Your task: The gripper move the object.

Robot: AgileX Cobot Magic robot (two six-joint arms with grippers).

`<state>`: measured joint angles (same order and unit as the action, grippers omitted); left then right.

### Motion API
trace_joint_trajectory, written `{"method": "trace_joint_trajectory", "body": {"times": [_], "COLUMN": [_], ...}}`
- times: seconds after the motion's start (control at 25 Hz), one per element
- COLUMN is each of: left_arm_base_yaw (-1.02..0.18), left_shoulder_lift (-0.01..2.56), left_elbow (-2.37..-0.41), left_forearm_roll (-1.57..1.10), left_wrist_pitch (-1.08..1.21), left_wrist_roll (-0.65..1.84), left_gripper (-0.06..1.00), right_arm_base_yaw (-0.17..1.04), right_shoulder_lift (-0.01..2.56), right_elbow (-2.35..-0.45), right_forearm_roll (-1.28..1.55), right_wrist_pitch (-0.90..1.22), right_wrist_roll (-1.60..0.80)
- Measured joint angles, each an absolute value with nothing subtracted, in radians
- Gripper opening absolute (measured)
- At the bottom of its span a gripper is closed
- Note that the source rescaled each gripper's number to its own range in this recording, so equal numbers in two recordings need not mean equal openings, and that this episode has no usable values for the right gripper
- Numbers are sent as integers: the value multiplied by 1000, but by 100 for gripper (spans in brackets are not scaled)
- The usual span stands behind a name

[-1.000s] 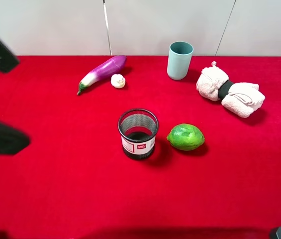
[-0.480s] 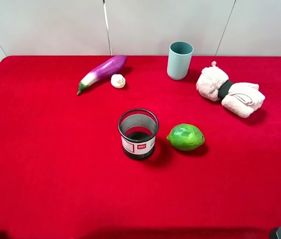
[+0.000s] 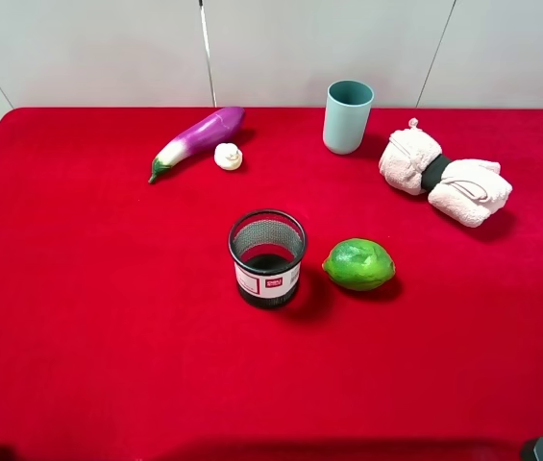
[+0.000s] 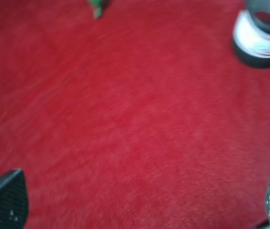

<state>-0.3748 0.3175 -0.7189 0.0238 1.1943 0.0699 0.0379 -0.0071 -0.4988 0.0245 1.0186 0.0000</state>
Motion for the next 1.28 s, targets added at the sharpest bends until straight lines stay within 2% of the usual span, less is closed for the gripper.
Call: {"method": "trace_joint_trajectory", "body": {"times": [0.24,0.56,1.28], "left_arm_base_yaw": [-228,-139,-126], "left_shoulder_lift": [158,23,-4], "left_elbow": [-560,-491,-490], "left_forearm_roll": [0,-29,-24], "left_wrist_pitch": [1074,1057,1058], "left_wrist_roll": [69,69,71], "left_gripper": [100,100,100], "right_arm_base_yaw": [38,38,38], "right_shoulder_lift": [-7,-7,-7], "right_elbow": [-499,-499,-499], "right_forearm_roll": [24,24,24], "right_wrist_pitch": [1019,1019,1019], "right_wrist_roll": [0,0,0]}}
